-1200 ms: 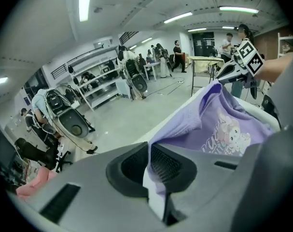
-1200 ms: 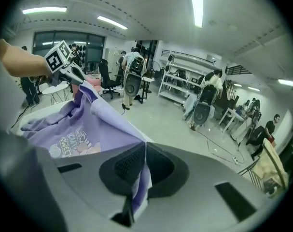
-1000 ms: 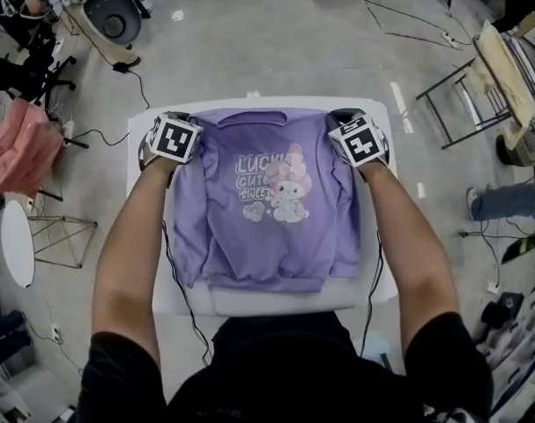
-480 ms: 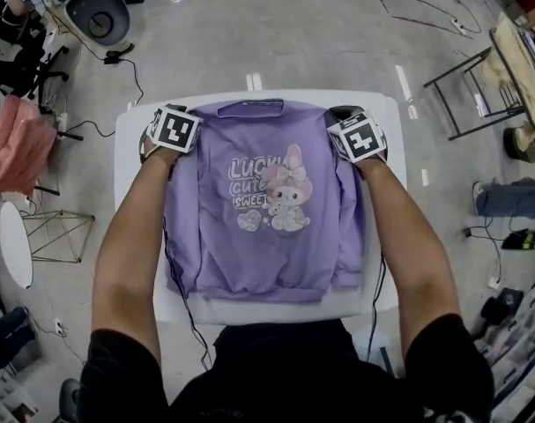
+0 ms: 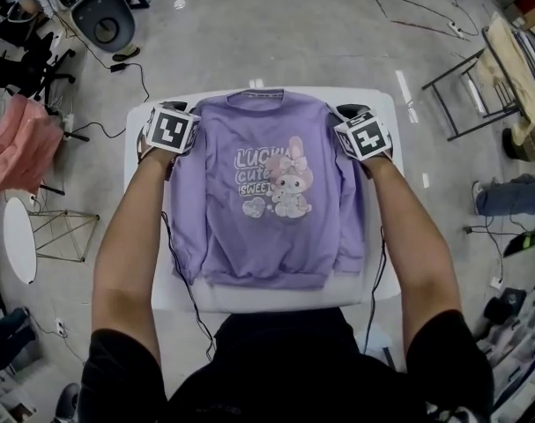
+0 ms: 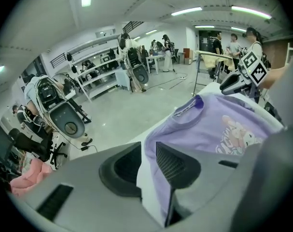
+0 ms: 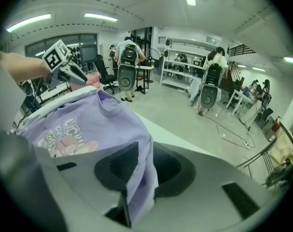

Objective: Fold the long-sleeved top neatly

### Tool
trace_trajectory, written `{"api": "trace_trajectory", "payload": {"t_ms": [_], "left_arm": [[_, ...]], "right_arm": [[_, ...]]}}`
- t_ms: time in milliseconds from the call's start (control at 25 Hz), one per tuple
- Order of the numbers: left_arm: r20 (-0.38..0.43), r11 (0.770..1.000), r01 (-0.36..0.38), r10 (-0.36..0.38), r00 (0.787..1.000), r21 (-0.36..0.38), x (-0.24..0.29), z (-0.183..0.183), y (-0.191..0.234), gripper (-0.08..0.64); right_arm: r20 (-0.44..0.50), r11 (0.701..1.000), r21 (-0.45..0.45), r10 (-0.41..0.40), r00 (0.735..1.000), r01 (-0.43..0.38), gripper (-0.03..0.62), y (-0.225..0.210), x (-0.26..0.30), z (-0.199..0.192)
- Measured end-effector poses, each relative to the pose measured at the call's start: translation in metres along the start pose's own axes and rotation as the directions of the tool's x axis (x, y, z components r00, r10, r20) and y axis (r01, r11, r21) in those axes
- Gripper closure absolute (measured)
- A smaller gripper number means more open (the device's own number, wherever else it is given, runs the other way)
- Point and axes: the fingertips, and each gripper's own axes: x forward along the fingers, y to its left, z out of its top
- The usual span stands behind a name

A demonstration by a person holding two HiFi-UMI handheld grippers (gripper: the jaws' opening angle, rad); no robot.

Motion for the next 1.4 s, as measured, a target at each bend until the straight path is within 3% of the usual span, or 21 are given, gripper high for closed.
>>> {"api": "trace_trajectory", "payload": {"t_ms": [440, 600, 1120, 1400], "left_arm": [[0.126, 0.998, 0.031, -0.024, 0.992, -0.057, -0.103, -0.052, -0.039, 0.466], [0.157, 0.995, 0.072, -0.061, 0.986, -0.065, -0.141, -0.088, -0.069, 0.466], [0.143, 0.986, 0.148, -0.136, 0.98, -0.078, -0.211, -0.228, -0.153, 0.466], [0.105, 0.98, 0.173, -0.163, 0.981, -0.093, -0.221, -0.292, -0.21, 0.466]], "right_arm": [[0.098, 0.999, -0.001, -0.048, 0.994, 0.049, 0.506, 0.072, -0.095, -0.009], [0.119, 0.998, 0.013, -0.065, 0.991, 0.064, 0.509, 0.104, -0.136, -0.027], [0.105, 0.998, 0.01, -0.066, 0.992, 0.065, 0.515, 0.217, -0.218, -0.124], [0.024, 0.993, -0.086, -0.085, 0.996, 0.087, 0.505, 0.267, -0.226, -0.201]]}}
